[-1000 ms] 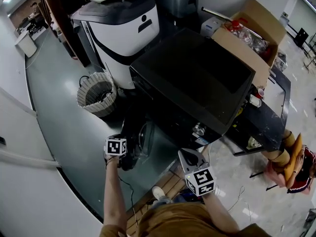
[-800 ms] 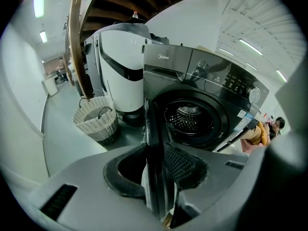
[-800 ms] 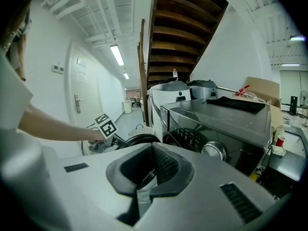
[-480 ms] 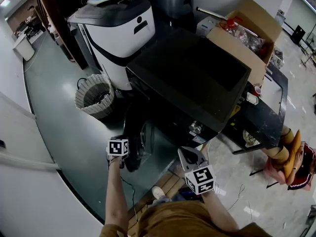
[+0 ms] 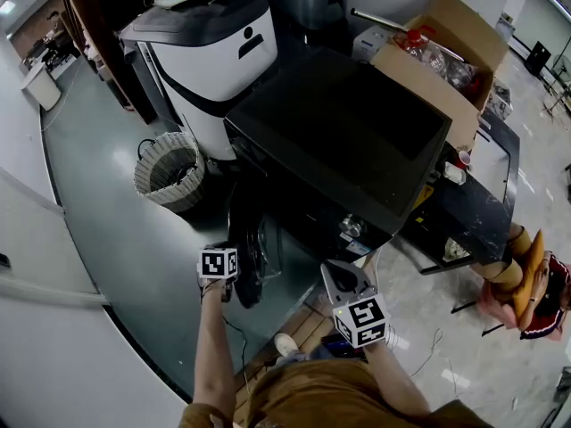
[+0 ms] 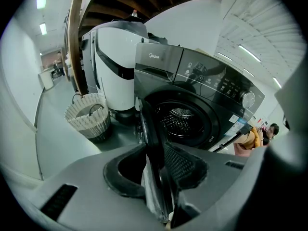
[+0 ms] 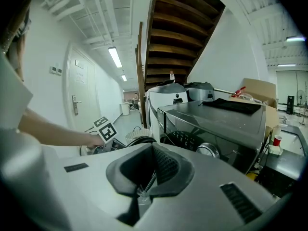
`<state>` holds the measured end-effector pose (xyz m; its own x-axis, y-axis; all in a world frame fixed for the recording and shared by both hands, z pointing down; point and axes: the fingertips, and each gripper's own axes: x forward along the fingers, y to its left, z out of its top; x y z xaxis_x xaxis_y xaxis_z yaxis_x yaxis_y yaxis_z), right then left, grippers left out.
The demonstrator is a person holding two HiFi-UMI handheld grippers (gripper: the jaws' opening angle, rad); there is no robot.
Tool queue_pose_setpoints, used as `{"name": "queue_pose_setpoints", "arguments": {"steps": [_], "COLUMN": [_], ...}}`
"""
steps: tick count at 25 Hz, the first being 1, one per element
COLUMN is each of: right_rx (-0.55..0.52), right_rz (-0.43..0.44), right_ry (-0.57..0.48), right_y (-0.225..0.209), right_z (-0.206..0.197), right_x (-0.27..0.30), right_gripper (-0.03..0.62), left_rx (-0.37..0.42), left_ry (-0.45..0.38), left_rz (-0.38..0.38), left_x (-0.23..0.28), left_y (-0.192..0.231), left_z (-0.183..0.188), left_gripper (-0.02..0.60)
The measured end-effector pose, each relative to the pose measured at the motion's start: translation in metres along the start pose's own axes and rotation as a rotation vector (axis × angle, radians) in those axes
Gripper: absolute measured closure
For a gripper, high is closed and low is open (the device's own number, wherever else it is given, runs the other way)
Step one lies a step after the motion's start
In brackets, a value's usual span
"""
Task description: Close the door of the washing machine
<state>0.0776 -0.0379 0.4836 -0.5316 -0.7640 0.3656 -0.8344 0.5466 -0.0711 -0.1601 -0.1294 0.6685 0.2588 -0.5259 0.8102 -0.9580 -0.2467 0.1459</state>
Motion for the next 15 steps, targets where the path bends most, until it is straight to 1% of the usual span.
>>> {"name": "queue_pose_setpoints", "arguments": {"steps": [15], "right_rx": [0.007], "right_rz": [-0.011], "right_ry": [-0.004], "right_y": [-0.008], "right_z": [0.000], "right_x": [-0.002], "right_gripper": [0.582], "left_rx": [-0.019], "left_ry": [-0.005], "left_rz": [-0.045], "left_x": [0.008], "left_y": [-0.029], "left_z": [0.004], "left_gripper": [0.446]}}
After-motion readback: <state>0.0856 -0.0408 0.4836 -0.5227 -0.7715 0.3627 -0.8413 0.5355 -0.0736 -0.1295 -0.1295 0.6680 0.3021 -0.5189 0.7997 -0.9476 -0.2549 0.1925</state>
